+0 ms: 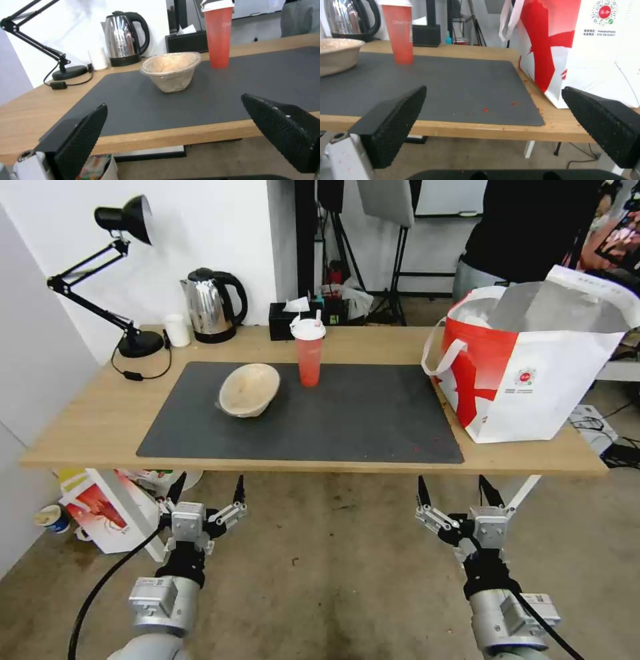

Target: Pick up the trash from the table and place it into the takeout bag.

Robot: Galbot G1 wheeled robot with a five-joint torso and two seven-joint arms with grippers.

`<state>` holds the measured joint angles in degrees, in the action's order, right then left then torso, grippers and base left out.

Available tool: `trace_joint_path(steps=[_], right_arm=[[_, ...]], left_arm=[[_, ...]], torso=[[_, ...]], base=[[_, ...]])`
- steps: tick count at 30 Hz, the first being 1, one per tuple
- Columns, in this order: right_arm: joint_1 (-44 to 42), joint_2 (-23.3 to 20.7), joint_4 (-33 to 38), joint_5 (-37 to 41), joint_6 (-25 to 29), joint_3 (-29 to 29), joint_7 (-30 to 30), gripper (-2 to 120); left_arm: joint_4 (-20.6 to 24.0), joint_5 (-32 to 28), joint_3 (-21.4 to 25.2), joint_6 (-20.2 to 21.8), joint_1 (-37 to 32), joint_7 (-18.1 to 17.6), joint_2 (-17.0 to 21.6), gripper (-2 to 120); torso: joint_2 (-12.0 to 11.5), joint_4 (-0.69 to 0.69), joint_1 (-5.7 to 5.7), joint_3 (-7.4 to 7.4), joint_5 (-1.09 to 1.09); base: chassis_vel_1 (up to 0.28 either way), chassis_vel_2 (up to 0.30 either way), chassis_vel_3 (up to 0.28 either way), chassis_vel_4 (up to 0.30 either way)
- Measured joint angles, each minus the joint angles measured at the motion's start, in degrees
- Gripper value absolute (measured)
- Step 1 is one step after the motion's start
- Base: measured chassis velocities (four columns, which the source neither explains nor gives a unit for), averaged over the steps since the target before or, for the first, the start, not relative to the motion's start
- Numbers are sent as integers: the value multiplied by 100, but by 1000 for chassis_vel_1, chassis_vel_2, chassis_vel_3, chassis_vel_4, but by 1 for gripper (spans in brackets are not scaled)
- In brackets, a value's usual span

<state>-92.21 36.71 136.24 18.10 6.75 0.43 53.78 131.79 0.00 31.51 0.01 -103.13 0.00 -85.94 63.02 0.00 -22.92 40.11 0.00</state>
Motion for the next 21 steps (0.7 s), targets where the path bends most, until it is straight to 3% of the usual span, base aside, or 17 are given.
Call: trace_joint_path(steps=[14, 18, 19, 20, 21], right_arm=[[-6, 0, -2, -47, 20, 33, -67, 100], [224, -48, 214, 95, 325, 149, -681, 100], [457, -108, 298, 323, 468, 225, -1185, 100], [457, -108, 298, 323, 468, 225, -1185, 100], [698, -185, 362, 592, 558, 292, -1629, 100]], left_arm=[[0, 0, 0, 0, 0, 0, 0, 100], [0, 0, 0, 0, 0, 0, 0, 100], [0, 0, 0, 0, 0, 0, 0, 100], [0, 0, 0, 0, 0, 0, 0, 100], [0, 0, 0, 0, 0, 0, 0, 100]], torso=[[0, 0, 0, 0, 0], [0, -2, 0, 0, 0], [0, -1, 0, 0, 0], [0, -1, 0, 0, 0], [0, 1, 0, 0, 0]], base=[[0, 0, 0, 0], [0, 0, 0, 0], [0, 0, 0, 0], [0, 0, 0, 0], [0, 0, 0, 0]])
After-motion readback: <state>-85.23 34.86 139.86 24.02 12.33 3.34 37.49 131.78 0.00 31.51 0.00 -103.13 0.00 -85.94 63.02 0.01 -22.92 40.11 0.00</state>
